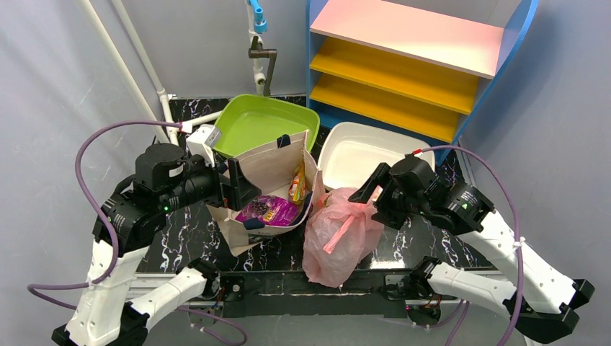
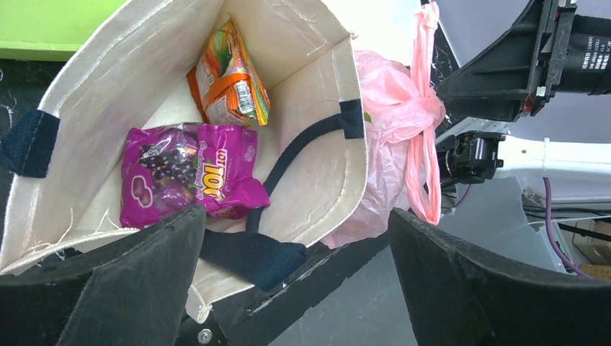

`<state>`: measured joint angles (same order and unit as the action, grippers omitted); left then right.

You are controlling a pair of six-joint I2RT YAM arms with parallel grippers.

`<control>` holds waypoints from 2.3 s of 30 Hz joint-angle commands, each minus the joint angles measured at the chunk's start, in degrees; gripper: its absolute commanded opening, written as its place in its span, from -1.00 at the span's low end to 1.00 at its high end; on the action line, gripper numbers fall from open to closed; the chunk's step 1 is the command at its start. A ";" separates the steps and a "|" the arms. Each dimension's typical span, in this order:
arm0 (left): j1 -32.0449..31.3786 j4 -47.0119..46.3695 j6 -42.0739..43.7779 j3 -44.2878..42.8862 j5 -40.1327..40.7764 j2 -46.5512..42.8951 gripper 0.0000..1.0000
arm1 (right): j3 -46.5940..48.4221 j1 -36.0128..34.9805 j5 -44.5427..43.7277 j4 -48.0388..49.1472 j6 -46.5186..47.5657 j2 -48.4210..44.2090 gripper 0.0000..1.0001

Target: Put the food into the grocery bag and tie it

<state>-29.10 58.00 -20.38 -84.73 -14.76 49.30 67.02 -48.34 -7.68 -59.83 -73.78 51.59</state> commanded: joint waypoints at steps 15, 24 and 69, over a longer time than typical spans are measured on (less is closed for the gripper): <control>-0.25 0.76 0.74 1.05 1.09 0.06 0.95 | 0.29 1.01 2.39 -2.41 3.22 12.12 0.43; -0.25 1.65 0.23 2.61 2.37 -1.72 0.95 | 1.91 1.07 2.01 -1.73 6.34 9.71 -0.97; -0.28 10.48 -8.03 7.77 23.18 -5.20 0.50 | 49.72 1.76 21.05 37.48 27.40 31.68 -0.97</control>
<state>-29.10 69.87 -26.74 -78.74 7.11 44.34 114.43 -46.50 6.92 -30.48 -46.19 82.35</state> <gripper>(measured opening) 0.775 0.032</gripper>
